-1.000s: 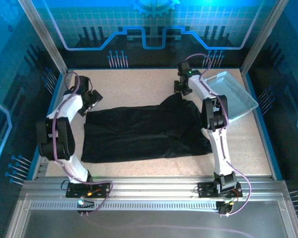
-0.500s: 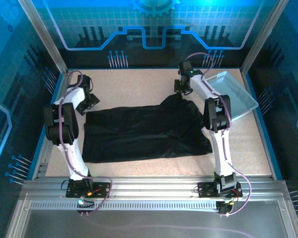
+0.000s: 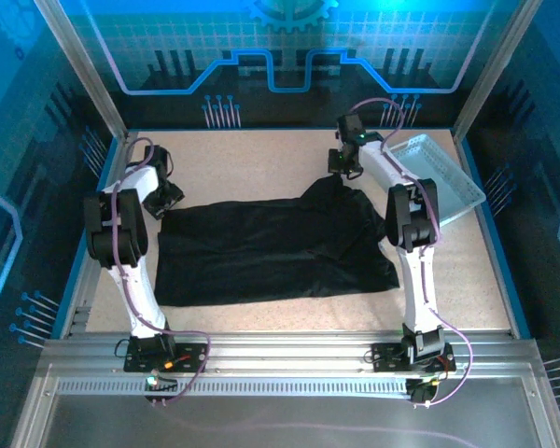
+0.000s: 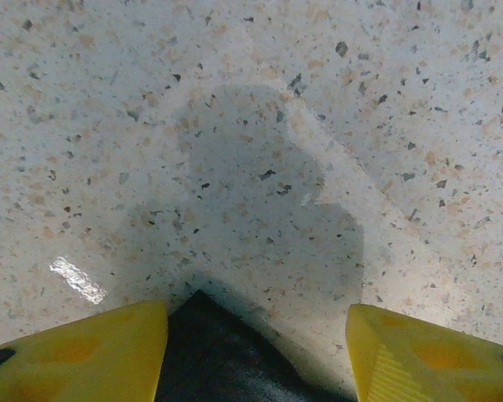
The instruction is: Fold the inside-out t-shirt
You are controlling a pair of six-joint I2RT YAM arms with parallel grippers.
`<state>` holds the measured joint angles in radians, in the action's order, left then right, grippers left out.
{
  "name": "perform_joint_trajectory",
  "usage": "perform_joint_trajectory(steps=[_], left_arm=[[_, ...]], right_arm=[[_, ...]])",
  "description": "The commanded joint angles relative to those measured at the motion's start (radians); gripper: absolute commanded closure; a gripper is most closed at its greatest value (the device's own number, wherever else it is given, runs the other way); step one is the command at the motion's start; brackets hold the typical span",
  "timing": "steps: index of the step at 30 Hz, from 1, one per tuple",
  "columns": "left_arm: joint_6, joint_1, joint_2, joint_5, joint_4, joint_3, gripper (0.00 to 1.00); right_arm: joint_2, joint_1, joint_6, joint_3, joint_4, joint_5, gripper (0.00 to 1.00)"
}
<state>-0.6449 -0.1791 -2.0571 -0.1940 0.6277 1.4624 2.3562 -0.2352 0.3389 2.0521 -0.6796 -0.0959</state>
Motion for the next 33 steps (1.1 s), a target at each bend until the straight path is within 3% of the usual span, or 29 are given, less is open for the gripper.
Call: perform_joint_trajectory(steps=[1, 12, 17, 21, 25, 33], left_arm=[[0.011, -0.016, -0.023, 0.024, 0.001, -0.008, 0.43], [-0.005, -0.016, -0.023, 0.041, 0.012, -0.035, 0.57], [-0.012, -0.018, -0.017, 0.058, -0.005, -0.059, 0.74], [-0.014, -0.018, -0.006, 0.059, -0.017, -0.066, 0.82], [-0.016, -0.018, 0.004, 0.074, -0.034, -0.065, 1.0], [-0.05, -0.018, 0.145, 0.061, -0.091, -0.126, 1.0]], right_arm=[[-0.074, 0.01, 0.009, -0.038, 0.023, 0.021, 0.99], [-0.137, 0.029, 0.012, -0.103, 0.048, 0.03, 0.99], [-0.178, 0.038, 0.021, -0.15, 0.069, 0.034, 0.99], [-0.198, 0.044, 0.022, -0.166, 0.072, 0.037, 1.0], [-0.224, 0.048, 0.02, -0.17, 0.072, 0.042, 1.0], [-0.273, 0.053, 0.02, -0.119, 0.028, 0.068, 1.0]])
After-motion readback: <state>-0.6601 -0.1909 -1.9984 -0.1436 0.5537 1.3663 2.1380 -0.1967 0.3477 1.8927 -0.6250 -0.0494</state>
